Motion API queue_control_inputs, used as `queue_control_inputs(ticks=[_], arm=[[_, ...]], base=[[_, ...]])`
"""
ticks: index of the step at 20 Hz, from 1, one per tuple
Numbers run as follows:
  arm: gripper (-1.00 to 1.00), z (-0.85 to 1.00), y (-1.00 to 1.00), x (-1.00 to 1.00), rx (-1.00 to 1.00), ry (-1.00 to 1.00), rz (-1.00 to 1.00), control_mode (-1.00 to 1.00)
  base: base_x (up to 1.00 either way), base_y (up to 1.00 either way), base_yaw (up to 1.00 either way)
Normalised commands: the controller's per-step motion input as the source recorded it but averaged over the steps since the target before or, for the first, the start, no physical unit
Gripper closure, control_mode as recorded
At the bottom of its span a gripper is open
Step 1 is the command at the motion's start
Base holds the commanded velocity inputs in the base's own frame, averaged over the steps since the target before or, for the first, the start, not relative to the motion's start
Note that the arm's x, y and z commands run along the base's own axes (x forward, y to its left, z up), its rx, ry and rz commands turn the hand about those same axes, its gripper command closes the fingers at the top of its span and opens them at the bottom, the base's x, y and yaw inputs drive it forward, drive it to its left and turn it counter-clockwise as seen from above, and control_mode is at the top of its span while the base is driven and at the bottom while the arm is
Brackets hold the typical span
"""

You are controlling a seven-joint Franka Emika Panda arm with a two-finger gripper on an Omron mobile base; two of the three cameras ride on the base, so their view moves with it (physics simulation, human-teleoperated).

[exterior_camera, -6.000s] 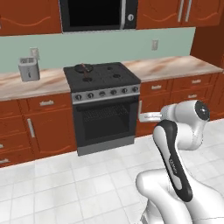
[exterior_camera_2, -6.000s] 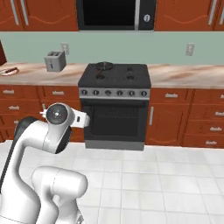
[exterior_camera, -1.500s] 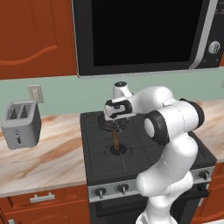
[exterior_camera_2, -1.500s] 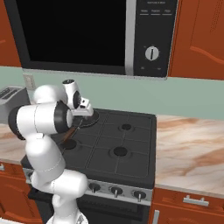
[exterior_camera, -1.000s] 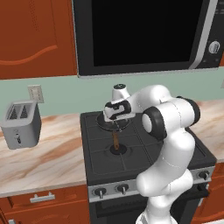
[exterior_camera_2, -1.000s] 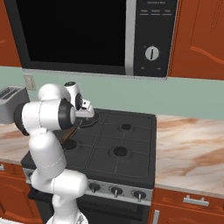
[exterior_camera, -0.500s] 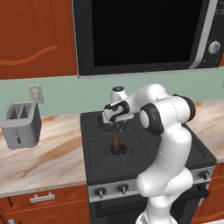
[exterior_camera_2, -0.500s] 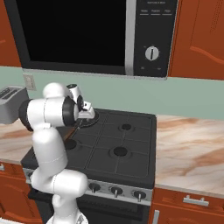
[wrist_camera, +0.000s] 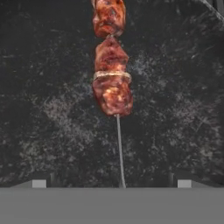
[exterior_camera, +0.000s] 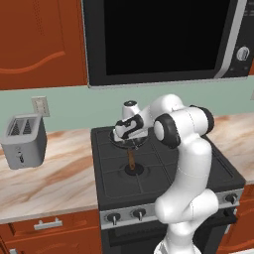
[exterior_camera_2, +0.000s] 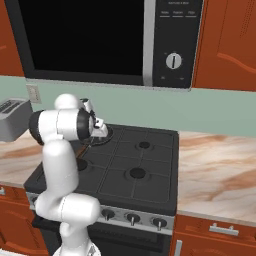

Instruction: Place the cold items (peach and lime) from the fridge in one tupperware on the dining counter. Place the warm items (kebab skewer and hot dog) in the stove area in another tupperware.

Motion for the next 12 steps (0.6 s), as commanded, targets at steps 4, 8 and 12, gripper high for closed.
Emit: queue_control_inputs(ticks=[4, 8, 12], arm=[[-1.00, -0.22, 0.01, 0.13, 0.00, 0.01, 0.00, -1.00], [1.00, -0.21, 0.00, 0.06, 0.00, 0.00, 0.00, -1.00], [1.00, -0.05, 0.00, 0.00, 0.00, 0.00, 0.00, -1.00]], base=[[0.00, 0.00, 0.00], [0.00, 0.00, 0.00], [0.00, 0.00, 0.00]])
